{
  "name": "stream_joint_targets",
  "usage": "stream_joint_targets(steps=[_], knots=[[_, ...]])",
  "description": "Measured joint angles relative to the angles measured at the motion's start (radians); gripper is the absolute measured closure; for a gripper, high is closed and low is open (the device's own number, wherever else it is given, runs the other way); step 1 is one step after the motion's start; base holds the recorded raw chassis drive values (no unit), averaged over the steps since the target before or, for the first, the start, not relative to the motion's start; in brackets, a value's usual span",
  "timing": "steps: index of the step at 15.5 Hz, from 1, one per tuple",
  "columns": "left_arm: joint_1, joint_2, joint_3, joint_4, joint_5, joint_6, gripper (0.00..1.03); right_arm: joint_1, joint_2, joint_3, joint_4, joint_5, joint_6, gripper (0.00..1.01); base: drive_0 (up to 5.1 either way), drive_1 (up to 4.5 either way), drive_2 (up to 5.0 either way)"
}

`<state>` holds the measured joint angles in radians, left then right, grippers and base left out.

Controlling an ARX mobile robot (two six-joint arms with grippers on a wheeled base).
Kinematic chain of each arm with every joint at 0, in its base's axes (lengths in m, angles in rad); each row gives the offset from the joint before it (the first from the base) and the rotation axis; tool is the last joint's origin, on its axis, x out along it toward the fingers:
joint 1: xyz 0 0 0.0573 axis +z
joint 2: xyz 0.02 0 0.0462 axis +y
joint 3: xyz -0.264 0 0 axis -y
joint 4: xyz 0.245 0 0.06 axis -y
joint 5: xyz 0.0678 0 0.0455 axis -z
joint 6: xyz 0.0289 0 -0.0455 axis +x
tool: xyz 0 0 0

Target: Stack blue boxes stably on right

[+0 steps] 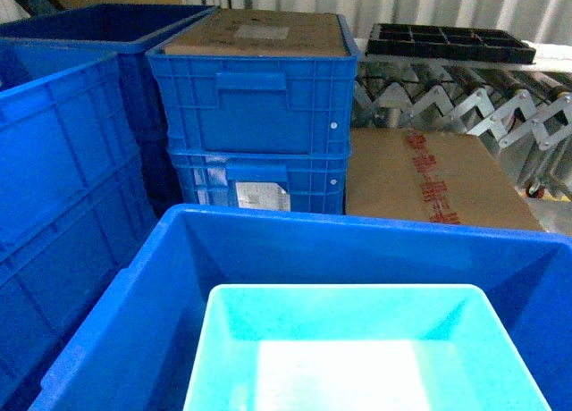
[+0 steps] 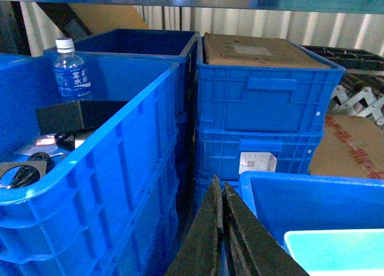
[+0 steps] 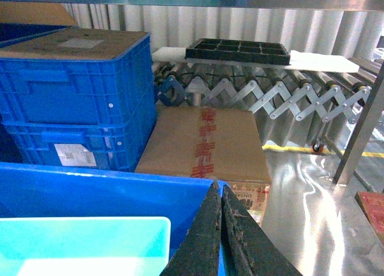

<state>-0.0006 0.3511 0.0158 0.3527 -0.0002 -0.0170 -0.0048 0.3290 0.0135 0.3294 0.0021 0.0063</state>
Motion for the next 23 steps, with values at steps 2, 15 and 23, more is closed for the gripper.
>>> stream_joint_targets(steps=[2, 15, 23], knots=[[0.0, -0.055, 0.0, -0.055, 0.0, 0.0, 1.01, 0.0, -0.052, 0.0, -0.051, 0.0, 0.0, 1.0, 0.0, 0.0, 0.0], [0.0, -0.341, 0.0, -0.354, -0.002, 0.0, 1.01, 0.0, -0.324, 0.0, -0.334, -0.002, 0.0, 0.99, 0.0, 0.0, 0.0], [0.0, -0.341, 0.0, -0.357, 0.0, 0.0, 0.32, 0.0, -0.324, 0.0, -0.333, -0.002, -0.001, 0.32, 0.0, 0.0, 0.0]])
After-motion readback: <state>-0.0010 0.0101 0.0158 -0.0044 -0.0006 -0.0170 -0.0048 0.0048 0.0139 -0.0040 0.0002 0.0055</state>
